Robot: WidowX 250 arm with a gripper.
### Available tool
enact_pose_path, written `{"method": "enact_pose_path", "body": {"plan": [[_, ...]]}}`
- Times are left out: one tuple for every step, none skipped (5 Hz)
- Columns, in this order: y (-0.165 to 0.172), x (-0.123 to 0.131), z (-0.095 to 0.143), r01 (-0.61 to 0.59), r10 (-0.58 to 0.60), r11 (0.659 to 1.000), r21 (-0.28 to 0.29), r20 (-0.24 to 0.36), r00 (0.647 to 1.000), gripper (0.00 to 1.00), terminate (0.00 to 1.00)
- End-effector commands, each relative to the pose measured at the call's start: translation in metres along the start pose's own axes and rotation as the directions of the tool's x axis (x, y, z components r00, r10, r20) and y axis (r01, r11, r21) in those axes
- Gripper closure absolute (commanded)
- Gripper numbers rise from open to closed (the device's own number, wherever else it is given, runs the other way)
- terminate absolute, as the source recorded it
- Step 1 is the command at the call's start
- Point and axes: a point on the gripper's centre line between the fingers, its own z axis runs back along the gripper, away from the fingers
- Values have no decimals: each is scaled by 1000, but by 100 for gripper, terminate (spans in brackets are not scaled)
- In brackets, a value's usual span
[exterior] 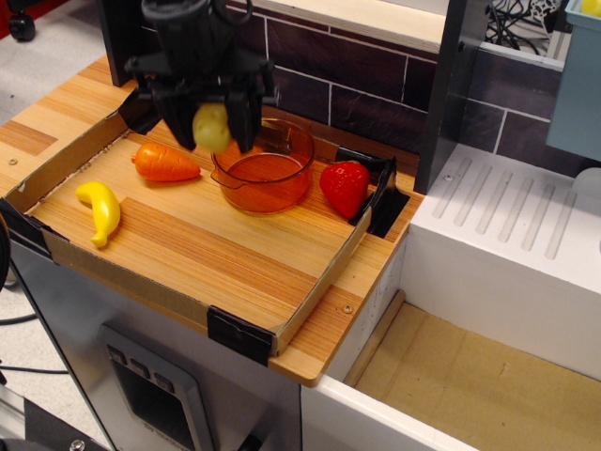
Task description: Put potato in pot
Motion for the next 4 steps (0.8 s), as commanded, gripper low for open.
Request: {"method": "enact_pose_path", "body": {"plan": [[7,46,3,-78,77,997,10,67,995,100,0],[3,54,-14,-89,88,996,20,47,995,100,0],[-3,51,-22,-53,53,998,35,22,998,0,0],[-6,52,-27,-38,37,998,44,22,999,0,0]]}}
